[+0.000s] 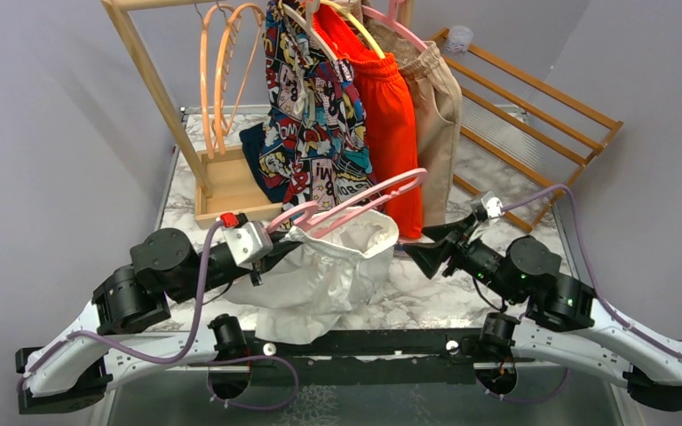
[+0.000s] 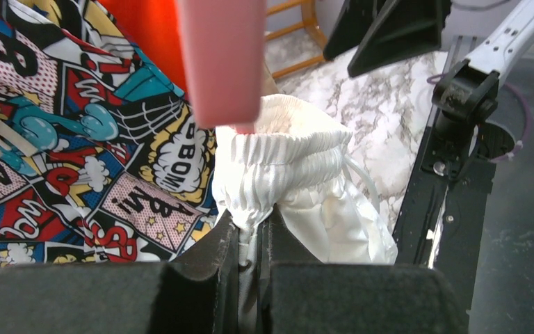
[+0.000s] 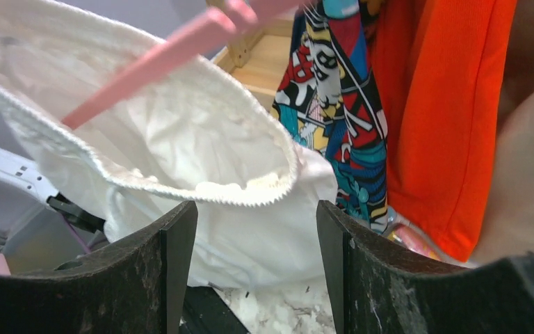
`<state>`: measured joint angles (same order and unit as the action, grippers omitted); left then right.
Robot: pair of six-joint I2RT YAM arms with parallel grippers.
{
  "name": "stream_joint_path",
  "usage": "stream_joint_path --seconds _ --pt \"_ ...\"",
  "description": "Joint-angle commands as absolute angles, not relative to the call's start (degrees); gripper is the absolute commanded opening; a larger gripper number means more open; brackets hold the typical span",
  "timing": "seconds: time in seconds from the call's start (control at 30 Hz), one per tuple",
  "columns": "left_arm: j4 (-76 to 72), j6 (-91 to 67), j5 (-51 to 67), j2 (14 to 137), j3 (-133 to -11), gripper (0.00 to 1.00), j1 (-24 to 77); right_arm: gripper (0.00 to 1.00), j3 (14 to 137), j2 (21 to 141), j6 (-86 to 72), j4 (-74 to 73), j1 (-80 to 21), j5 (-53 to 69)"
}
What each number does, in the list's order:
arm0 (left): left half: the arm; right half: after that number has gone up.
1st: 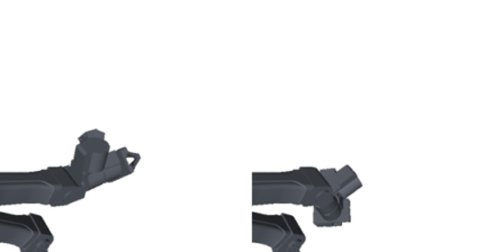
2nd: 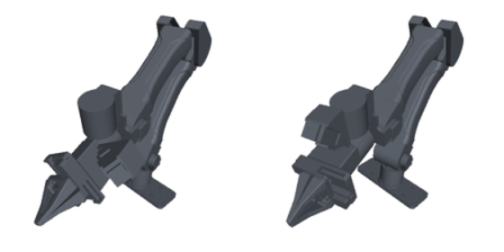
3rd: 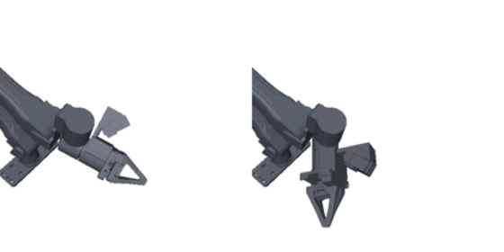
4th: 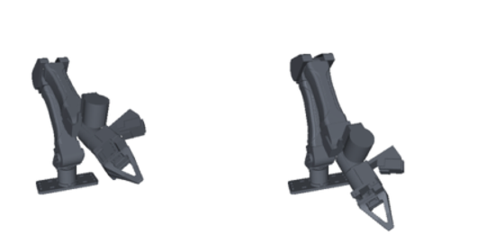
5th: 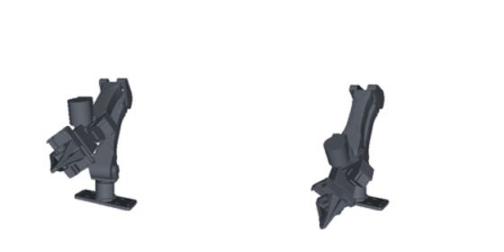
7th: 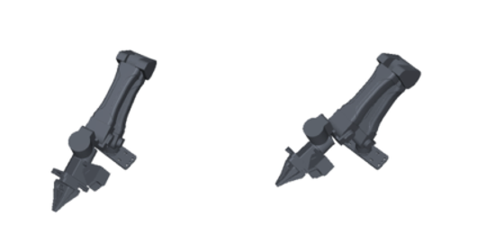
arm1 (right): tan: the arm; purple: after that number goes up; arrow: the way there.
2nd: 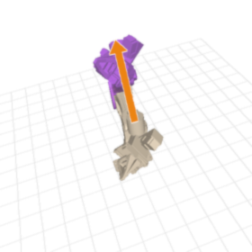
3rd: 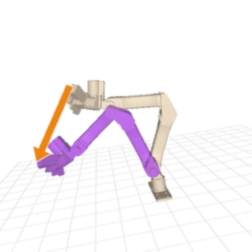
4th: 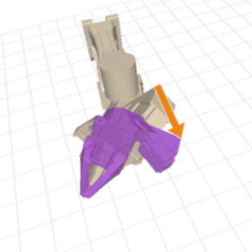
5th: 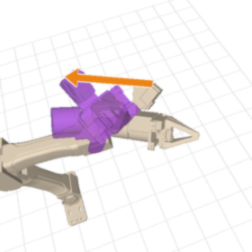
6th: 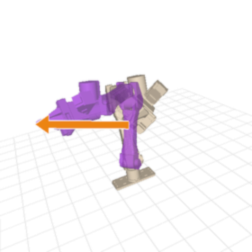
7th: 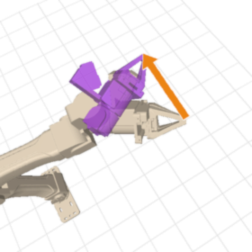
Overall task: Place the shorts on the hanger
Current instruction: Hang the shorts on the hanger.
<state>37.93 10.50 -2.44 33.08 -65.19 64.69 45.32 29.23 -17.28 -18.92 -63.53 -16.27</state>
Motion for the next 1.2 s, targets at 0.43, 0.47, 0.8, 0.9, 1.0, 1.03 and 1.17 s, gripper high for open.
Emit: stream_joint_path --seconds 0.43,0.47,0.8,0.9,1.0,1.03,1.17 --pt "26.8 7.2 -0.6 28.7 -63.5 0.0 64.7 0.71 47.7 36.7 -43.7 -22.0 -63.7 -31.3" --pt "26.8 7.1 -0.2 28.5 -63.3 0.0 64.6 0.69 47.6 36.3 -42.9 -20.9 -63.7 -29.8" --pt "24.9 6.3 0.9 28.0 -61.9 0.0 64.7 0.68 50.9 40.9 -44.0 -19.2 -63.7 -24.4" --pt "24.8 6.2 1.0 27.8 -61.7 0.0 64.7 0.68 53.7 45.0 -43.8 -21.9 -63.7 -24.6" --pt "24.8 6.1 1.0 27.4 -61.5 0.0 64.7 0.68 54.1 47.0 -42.5 -21.6 -63.7 -24.6" --pt "24.9 6.1 0.9 27.3 -61.5 0.0 64.7 0.67 53.7 47.0 -41.8 -20.4 -63.7 -24.4" --pt "24.9 5.7 0.8 26.9 -61.4 0.0 64.7 0.63 52.6 47.0 -40.6 -17.8 -63.6 -23.6"
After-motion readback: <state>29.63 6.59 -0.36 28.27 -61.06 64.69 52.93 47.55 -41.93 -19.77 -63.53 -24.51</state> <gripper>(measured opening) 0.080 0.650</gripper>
